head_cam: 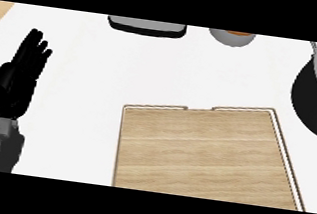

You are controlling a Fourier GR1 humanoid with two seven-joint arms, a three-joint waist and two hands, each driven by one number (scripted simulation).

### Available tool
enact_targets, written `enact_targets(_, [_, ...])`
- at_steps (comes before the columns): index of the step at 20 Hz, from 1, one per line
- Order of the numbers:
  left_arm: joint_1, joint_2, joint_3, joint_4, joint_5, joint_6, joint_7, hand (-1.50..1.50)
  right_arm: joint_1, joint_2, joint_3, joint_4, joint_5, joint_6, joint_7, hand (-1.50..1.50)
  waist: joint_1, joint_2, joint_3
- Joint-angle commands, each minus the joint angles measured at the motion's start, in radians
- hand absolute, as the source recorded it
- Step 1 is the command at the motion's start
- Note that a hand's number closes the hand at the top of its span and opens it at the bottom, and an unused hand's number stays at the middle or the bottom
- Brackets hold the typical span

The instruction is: Pick the tomato from the tray and place it in the pot

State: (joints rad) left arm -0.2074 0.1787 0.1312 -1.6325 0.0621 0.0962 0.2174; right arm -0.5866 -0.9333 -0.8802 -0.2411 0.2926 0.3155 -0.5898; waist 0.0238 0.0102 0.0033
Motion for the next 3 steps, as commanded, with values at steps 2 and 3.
enact_targets(2, [-0.031, -0.016, -0.027, -0.04, -0.039, 0.048, 0.065, 0.0, 0.074, -0.059, 0.0, 0.033, -0.018, 0.086, -0.043, -1.5, -0.005, -0.002, 0.002])
enact_targets(3, [-0.025, -0.005, -0.01, -0.007, -0.013, 0.014, 0.029, 0.0, 0.058, -0.066, 0.002, 0.036, -0.015, 0.073, -0.043, -1.5, 0.001, 0.002, 0.002])
